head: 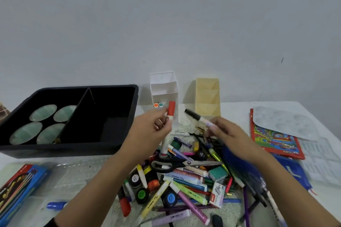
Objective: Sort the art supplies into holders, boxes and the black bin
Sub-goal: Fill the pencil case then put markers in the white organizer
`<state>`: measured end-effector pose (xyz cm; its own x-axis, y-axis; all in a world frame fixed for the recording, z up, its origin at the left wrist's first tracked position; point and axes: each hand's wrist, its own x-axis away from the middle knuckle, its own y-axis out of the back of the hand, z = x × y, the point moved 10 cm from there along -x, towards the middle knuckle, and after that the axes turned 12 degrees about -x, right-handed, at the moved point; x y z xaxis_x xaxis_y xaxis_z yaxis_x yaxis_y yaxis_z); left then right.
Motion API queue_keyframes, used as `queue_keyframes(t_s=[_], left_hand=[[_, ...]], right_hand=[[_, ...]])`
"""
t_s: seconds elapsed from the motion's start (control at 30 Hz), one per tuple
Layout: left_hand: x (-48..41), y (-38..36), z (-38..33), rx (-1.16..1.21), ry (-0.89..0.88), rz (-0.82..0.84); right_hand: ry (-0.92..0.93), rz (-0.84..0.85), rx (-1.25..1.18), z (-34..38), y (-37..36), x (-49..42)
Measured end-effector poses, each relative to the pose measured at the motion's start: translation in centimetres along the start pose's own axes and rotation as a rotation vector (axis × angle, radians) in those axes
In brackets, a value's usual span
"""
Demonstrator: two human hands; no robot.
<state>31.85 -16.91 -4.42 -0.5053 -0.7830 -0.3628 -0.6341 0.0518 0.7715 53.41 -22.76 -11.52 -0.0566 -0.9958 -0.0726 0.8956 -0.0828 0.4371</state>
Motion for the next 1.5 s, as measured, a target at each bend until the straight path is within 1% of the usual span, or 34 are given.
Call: queue_keyframes(t_s=[0.07,0.1,0.2,0.3,0.37,0.43,0.53,0.67,0.8,0.9,1.03,1.13,1.23,1.37,1.5], left_hand=[[-1.2,-0.3,-1.1,0.11,0.013,-0.034],[-1.9,-0.9,-1.7,0.177,0.023,-0.039],[-3.9,-3.3,-3.5,0.295,0.043,-0.024],[-6.5,-6.2,-4.6,0.293,0.036,-0.004],[-8.2,-7.8,-4.7,0.301,0.033,-0.014],[-9.4,-8.7,-4.9,0.284,0.014,-0.044],[-11.0,-9.6,-4.7,0.276,-0.03,-0.104],[-13.0,-11.7,-3.0,0.211,-0.017,-0.123],[-13.5,-13.9,-1.5,0.133,0.008,-0.127],[-13.7,-15.1,-0.4,0.088,0.049,-0.111],[-14.0,-15.6,-0.5,-0.006,0.012,-0.108],[-13.7,-16.2,0.1,0.019,0.069,-0.093],[-13.3,-16.3,1.1,0.075,0.138,-0.097],[-12.7,-16.9,2.2,0.118,0.206,-0.052],[-11.7,-17.4,2.6,0.162,0.218,-0.009]], right_hand=[[0.003,-0.168,-0.157,-0.2,3.4,0.0],[0.002,-0.218,-0.2,-0.3,4.5,0.0],[-0.04,-0.28,-0.291,-1.2,5.9,-0.7],[-0.083,-0.352,-0.373,-2.2,6.9,-1.8],[-0.075,-0.365,-0.404,-2.3,7.3,-2.7],[-0.044,-0.357,-0.377,-2.0,7.4,-3.7],[0.059,-0.355,-0.251,-1.2,8.0,-5.4],[0.167,-0.394,-0.157,-0.1,9.1,-7.8],[0.125,-0.316,-0.02,-1.5,7.8,-10.7],[0.139,-0.266,0.064,-2.2,6.7,-12.1],[0.2,-0.126,0.228,-1.5,4.8,-13.4],[0.185,-0.043,0.269,-1.4,4.2,-14.1],[0.162,-0.028,0.275,-1.8,4.2,-14.2],[0.193,-0.031,0.206,-2.1,4.3,-13.4],[0.226,-0.049,0.234,-1.9,4.3,-12.1]])
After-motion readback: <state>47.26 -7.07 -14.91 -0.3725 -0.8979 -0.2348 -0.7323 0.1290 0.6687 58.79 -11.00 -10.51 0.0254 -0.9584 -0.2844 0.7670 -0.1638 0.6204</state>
